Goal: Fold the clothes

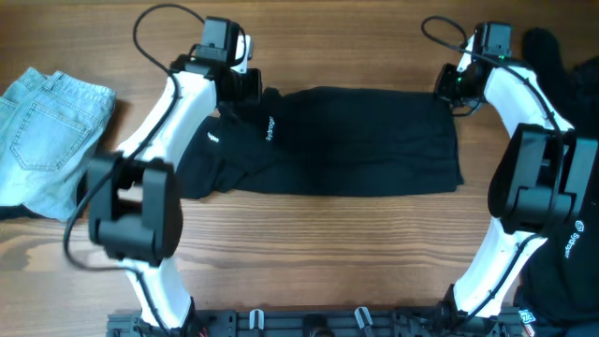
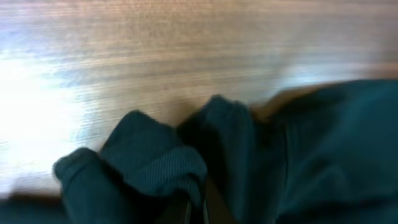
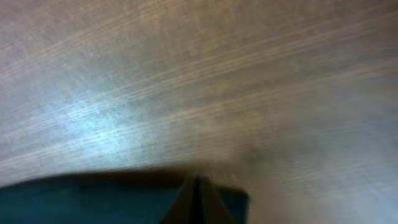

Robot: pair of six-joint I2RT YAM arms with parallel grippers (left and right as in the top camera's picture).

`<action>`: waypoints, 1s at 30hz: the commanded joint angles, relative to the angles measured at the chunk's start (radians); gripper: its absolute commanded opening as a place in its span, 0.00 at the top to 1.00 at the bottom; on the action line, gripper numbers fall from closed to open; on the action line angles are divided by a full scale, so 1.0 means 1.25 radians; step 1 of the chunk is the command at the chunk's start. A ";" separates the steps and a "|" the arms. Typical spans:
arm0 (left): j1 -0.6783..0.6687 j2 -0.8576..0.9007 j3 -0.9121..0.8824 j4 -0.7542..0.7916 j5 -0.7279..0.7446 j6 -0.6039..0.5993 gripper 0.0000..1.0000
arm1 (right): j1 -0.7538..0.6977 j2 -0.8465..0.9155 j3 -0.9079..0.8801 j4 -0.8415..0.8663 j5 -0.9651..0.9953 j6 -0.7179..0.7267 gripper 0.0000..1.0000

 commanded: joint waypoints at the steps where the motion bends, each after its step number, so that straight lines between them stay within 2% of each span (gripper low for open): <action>1: 0.002 -0.101 0.001 -0.126 0.018 -0.007 0.96 | -0.016 -0.096 0.047 -0.124 0.110 -0.009 0.96; 3: 0.006 -0.140 0.001 -0.233 0.018 -0.025 0.96 | -0.028 -0.129 0.047 -0.236 0.161 -0.028 0.96; 6: 0.019 -0.185 0.001 -0.327 0.018 -0.043 0.96 | -0.037 -0.136 0.046 -0.374 0.217 -0.041 0.96; 9: 0.014 -0.188 -0.002 -0.413 0.018 -0.045 0.96 | -0.037 -0.136 0.039 -0.453 0.217 -0.070 0.95; 13: 0.008 -0.187 -0.053 -0.425 0.018 -0.045 0.96 | -0.037 -0.136 0.019 -0.509 0.217 -0.071 0.93; 14: 0.008 -0.187 -0.078 -0.420 0.018 -0.045 0.94 | -0.037 -0.136 0.013 -0.520 0.217 -0.072 0.87; 15: 0.008 -0.187 -0.093 -0.411 0.018 -0.045 0.87 | -0.037 -0.136 0.009 -0.523 0.217 -0.074 0.84; 18: 0.008 -0.187 -0.147 -0.375 0.018 -0.049 0.74 | -0.037 -0.136 -0.001 -0.538 0.217 -0.074 0.69; 20: 0.008 -0.187 -0.170 -0.371 0.018 -0.049 0.73 | -0.038 -0.136 -0.001 -0.555 0.217 -0.074 0.64; 22: 0.008 -0.187 -0.175 -0.369 0.000 -0.048 0.66 | -0.038 -0.136 -0.001 -0.566 0.211 -0.074 0.59; 24: 0.009 -0.187 -0.175 -0.364 -0.032 -0.049 0.66 | -0.038 -0.136 -0.004 -0.568 0.150 -0.112 0.54; 27: 0.009 -0.187 -0.175 -0.340 -0.048 -0.049 0.67 | -0.038 -0.136 -0.044 -0.556 0.048 -0.172 0.36; 30: 0.009 -0.187 -0.175 -0.319 -0.048 -0.049 0.67 | -0.038 -0.136 -0.110 -0.492 0.041 -0.172 0.30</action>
